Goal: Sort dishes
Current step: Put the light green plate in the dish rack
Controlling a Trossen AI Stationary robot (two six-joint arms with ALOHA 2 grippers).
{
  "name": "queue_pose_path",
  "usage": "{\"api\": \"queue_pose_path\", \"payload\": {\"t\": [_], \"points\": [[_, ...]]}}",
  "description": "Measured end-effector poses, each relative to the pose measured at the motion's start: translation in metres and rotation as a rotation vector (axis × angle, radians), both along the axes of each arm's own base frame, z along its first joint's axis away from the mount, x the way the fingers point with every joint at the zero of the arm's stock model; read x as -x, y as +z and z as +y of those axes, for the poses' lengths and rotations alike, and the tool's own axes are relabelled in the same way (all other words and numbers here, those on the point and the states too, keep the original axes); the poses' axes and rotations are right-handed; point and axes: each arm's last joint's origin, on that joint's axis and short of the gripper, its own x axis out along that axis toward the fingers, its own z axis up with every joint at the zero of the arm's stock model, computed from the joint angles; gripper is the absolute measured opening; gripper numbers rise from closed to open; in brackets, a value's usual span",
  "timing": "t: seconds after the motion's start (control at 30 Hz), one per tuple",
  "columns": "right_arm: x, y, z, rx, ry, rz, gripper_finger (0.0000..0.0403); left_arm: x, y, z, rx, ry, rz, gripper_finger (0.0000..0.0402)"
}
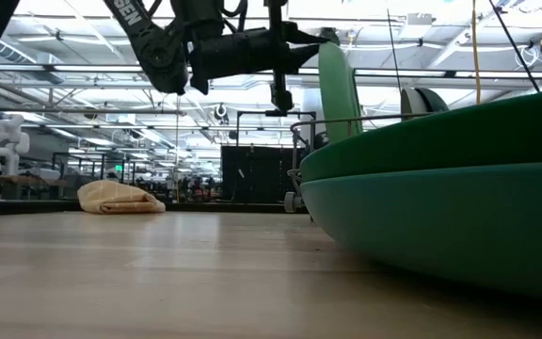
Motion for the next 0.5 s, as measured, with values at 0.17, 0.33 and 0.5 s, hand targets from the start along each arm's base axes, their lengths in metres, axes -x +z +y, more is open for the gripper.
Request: {"api": "queue_pose_path", "payload": {"t": [0.17, 0.33, 0.5], "points": [[0.0000, 0.0000, 0.0000, 0.000, 0.000, 0.000, 0.0155, -0.0009, -0.0026, 0.0009, -0.014, 0.026, 0.041, 0.0008], [0.0001, -0.0001, -0.0001, 0.001, 0.000, 0.001, 0.0155, -0.0019, -0.0051, 0.0013, -0.037, 0.052, 0.091, 0.0016], [0.0001, -0.0001, -0.0001, 0.000, -0.001, 0.001, 0.0155, -0.0028, -0.0103, 0.0027, -0.035, 0.087, 0.148, 0.0056]]}}
